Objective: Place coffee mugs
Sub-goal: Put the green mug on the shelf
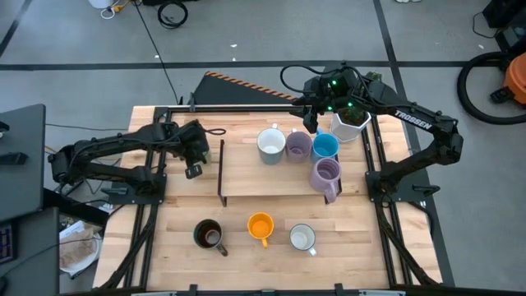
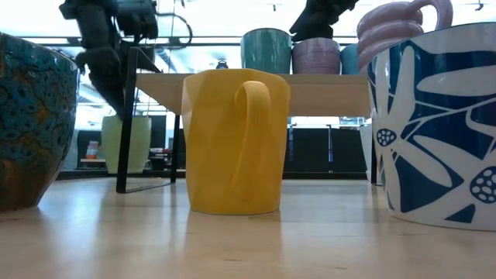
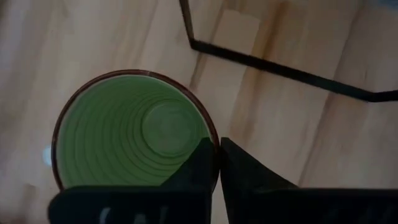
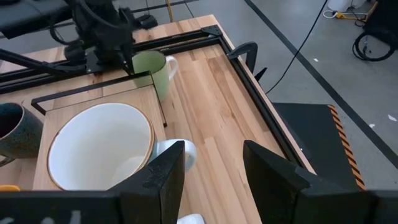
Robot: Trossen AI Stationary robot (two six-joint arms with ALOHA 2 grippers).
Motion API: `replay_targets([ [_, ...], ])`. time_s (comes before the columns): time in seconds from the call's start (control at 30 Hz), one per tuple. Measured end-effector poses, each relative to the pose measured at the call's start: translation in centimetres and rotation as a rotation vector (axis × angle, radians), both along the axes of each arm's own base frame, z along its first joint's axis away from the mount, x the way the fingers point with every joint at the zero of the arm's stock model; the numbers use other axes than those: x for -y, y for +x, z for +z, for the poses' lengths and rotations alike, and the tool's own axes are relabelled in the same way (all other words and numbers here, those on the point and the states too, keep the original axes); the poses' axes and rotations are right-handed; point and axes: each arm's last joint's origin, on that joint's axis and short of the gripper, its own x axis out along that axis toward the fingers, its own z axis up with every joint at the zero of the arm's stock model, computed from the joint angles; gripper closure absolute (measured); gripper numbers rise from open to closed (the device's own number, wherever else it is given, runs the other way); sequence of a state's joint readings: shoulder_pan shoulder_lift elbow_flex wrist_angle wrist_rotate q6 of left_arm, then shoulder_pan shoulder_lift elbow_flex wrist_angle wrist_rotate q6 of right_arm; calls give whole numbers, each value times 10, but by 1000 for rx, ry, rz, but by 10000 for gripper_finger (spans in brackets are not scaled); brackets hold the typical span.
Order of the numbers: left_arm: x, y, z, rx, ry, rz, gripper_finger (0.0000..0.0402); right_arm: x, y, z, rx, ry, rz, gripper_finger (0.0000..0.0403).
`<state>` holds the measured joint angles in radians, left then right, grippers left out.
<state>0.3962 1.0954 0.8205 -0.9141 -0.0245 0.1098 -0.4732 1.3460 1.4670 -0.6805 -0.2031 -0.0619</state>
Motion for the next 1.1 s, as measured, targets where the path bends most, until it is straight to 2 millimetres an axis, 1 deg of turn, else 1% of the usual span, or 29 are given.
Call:
replay_targets([
  [0.1,-4,0,18,0,27,-33,385,0,0,1,8,-4,0,234],
  [0.3,-17,-6,59,21,112,-30,385,0,1,1,12,-7,0,234],
  [0.47,-28,-10,97,95,214,-15,385,0,1,1,12,-7,0,234],
  [0.63,-37,-7,125,156,267,8,385,0,1,1,13,-7,0,234],
  [0.77,-42,5,143,191,290,-9,385,0,1,1,13,-7,1,234],
  [0.87,-44,16,155,233,272,-43,385,0,1,1,13,-7,0,234],
  [1.1,-42,41,177,331,150,-124,385,0,1,1,13,-7,-1,234],
])
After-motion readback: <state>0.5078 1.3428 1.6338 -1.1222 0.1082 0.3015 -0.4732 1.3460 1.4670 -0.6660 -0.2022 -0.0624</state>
